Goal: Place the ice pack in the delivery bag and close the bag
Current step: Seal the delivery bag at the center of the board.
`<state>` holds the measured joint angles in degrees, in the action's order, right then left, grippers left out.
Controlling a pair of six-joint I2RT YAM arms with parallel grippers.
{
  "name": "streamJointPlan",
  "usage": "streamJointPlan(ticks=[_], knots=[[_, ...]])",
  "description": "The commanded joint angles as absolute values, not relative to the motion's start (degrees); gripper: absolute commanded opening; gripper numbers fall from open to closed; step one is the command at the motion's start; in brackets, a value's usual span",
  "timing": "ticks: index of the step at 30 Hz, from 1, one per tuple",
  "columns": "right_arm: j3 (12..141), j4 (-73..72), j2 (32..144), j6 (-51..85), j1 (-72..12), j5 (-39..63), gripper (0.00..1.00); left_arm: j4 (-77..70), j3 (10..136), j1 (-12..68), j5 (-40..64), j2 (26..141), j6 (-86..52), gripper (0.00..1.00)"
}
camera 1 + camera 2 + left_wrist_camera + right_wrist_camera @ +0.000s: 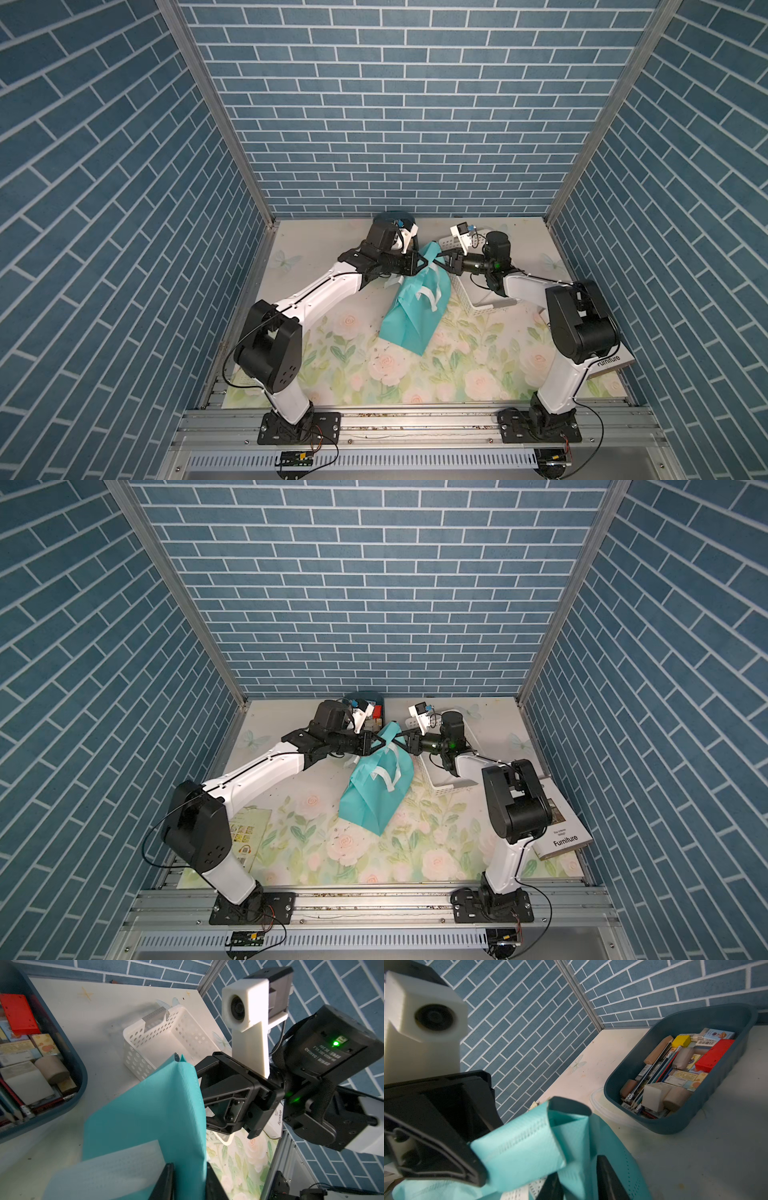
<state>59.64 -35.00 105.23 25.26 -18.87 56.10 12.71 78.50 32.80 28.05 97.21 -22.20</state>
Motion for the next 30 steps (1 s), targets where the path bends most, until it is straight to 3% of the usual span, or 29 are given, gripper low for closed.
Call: streamJointPlan(ticks=[1, 3, 7, 11, 23, 26, 28, 30], knots=[[61.4, -34.5, 105.5, 25.7, -19.2, 55.1, 0.29, 19.5, 80.5, 34.0, 24.2, 99.5, -18.4, 0.16], [61.4, -34.4, 105.2, 25.6, -19.2, 55.0, 0.29, 21.3, 82.1, 34.5, 22.9, 100.2, -17.6, 0.0], [61.2, -33.2, 104.1, 24.6, -19.2, 54.6, 0.3, 22.1, 82.9, 35.8, 17.8, 99.1, -17.7, 0.0], [59.9, -31.8, 103.1, 22.8, -19.2, 53.2, 0.37, 19.1, 80.7, 36.3, 12.2, 94.6, -18.9, 0.0], [58.6, -34.8, 106.6, 22.2, -19.5, 54.7, 0.38, 19.2, 79.0, 37.4, 14.7, 92.7, -19.3, 0.0], [58.9, -34.9, 107.0, 22.1, -19.7, 55.1, 0.38, 21.0, 82.0, 37.4, 14.2, 94.2, -18.7, 0.18], [58.8, -35.1, 107.3, 22.0, -19.8, 55.2, 0.38, 21.5, 83.7, 37.3, 13.6, 94.9, -18.0, 0.37], [58.6, -35.2, 107.4, 22.1, -19.8, 55.3, 0.38, 22.3, 86.3, 37.1, 12.7, 96.2, -17.8, 0.43]])
